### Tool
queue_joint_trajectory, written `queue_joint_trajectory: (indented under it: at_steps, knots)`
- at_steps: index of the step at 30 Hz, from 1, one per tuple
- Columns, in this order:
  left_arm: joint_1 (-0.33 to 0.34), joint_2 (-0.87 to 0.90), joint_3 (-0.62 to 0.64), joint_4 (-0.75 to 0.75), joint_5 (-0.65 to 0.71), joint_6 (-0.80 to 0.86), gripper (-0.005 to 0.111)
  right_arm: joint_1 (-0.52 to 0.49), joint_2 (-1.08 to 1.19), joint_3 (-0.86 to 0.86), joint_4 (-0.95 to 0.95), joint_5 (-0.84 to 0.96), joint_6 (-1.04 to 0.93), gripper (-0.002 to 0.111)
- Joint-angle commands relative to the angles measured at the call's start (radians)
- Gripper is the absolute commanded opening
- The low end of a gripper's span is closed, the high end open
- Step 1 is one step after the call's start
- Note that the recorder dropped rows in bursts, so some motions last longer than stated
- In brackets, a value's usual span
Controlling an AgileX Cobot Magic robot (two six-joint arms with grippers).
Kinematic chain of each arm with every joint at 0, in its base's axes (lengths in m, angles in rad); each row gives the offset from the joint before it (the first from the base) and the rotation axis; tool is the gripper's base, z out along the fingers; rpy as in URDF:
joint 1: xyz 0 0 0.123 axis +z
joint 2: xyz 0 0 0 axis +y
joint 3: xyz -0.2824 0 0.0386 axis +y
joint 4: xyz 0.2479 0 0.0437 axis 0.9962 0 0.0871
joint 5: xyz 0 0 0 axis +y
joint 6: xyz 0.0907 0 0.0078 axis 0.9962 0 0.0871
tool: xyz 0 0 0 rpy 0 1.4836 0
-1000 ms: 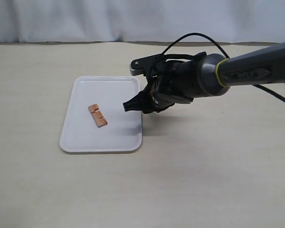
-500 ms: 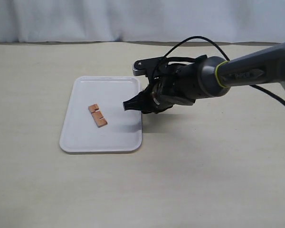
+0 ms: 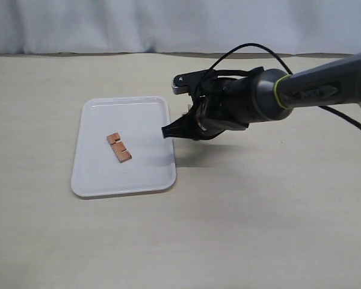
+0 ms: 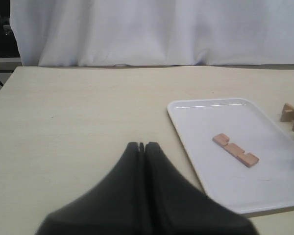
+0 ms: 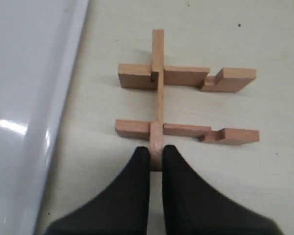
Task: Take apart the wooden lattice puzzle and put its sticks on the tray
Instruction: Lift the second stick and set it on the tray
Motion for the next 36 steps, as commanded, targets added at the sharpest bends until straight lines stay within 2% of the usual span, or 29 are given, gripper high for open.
queue_joint_trajectory:
  at_steps: [1,8,12,18,25,27,31,32,34,36]
  knots:
    - [0.0,-0.001,0.003,-0.001,-0.009,-0.002,0.0,0.032,-0.084,-0.006,-0.013,0.022,-0.03,0.005]
    - [0.0,-0.001,0.003,-0.001,-0.009,-0.002,0.0,0.1,-0.234,-0.006,-0.017,0.016,-0.039,0.005]
    - [0.0,-0.001,0.003,-0.001,-0.009,-0.002,0.0,0.16,-0.269,-0.006,-0.008,-0.117,-0.026,0.005]
    - [0.0,-0.001,0.003,-0.001,-0.009,-0.002,0.0,0.228,-0.184,-0.006,-0.004,-0.226,0.027,0.005]
    - [0.0,-0.001,0.003,-0.001,-0.009,-0.002,0.0,0.23,-0.059,-0.006,0.093,-0.262,0.049,0.006]
    - [0.0,-0.001,0.003,-0.001,-0.009,-0.002,0.0,0.23,-0.048,-0.006,0.093,-0.262,0.054,0.014]
    - [0.0,-0.001,0.003,-0.001,-0.009,-0.002,0.0,0.23,-0.069,-0.006,0.098,-0.257,0.06,0.059]
    - [0.0,-0.001,0.003,0.001,-0.009,-0.002,0.0,0.23,-0.084,-0.006,0.098,-0.259,0.058,0.065]
    - [0.0,-0.001,0.003,0.001,-0.009,-0.002,0.0,0.23,-0.132,-0.006,0.098,-0.244,0.029,0.073]
    - [0.0,-0.001,0.003,0.001,-0.009,-0.002,0.0,0.23,-0.17,-0.006,0.098,-0.2,-0.02,0.073]
